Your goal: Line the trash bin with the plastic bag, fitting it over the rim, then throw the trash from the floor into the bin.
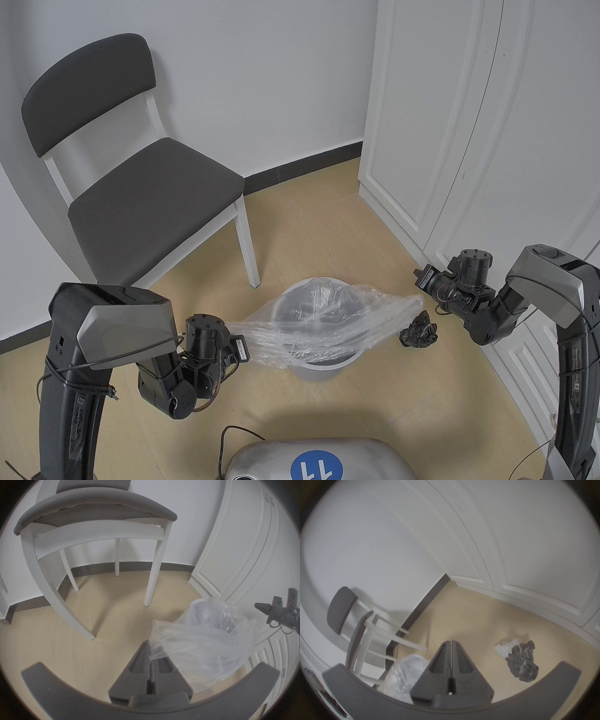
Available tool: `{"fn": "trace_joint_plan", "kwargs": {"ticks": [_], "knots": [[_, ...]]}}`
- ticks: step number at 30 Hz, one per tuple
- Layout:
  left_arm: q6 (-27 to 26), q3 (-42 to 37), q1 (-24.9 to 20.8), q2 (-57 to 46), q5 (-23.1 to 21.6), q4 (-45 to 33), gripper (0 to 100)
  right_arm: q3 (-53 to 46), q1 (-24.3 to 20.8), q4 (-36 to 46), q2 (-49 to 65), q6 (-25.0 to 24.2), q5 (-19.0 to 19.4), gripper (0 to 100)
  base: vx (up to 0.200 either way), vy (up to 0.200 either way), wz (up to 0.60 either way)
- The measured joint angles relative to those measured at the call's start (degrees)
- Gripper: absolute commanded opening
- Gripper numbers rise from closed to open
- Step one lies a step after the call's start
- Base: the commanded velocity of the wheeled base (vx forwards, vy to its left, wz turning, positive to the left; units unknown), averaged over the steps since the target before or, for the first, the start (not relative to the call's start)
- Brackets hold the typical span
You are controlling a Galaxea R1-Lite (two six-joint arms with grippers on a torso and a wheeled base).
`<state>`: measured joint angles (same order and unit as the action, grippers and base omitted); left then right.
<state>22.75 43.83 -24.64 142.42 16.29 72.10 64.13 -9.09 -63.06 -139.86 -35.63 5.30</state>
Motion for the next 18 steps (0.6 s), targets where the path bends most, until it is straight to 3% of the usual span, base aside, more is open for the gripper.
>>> {"fn": "trace_joint_plan", "kwargs": {"ticks": [5,12,18], "knots": [[0.54,0.52,0.37,-1.93,0.02,-1.05,0,3.10,-0.55,0.74,0.34,-2.66,-3.10,0,0.000,0.000,0.00],[1.12,0.09,0.13,-5.77,0.05,-6.81,0,4.72,-0.96,1.71,1.24,-3.28,-4.57,0,0.000,0.000,0.00],[2.27,-0.23,-0.55,-9.22,0.05,-12.13,0,3.58,-1.71,6.05,2.71,-0.74,-4.77,0,0.000,0.000,0.00]]}}
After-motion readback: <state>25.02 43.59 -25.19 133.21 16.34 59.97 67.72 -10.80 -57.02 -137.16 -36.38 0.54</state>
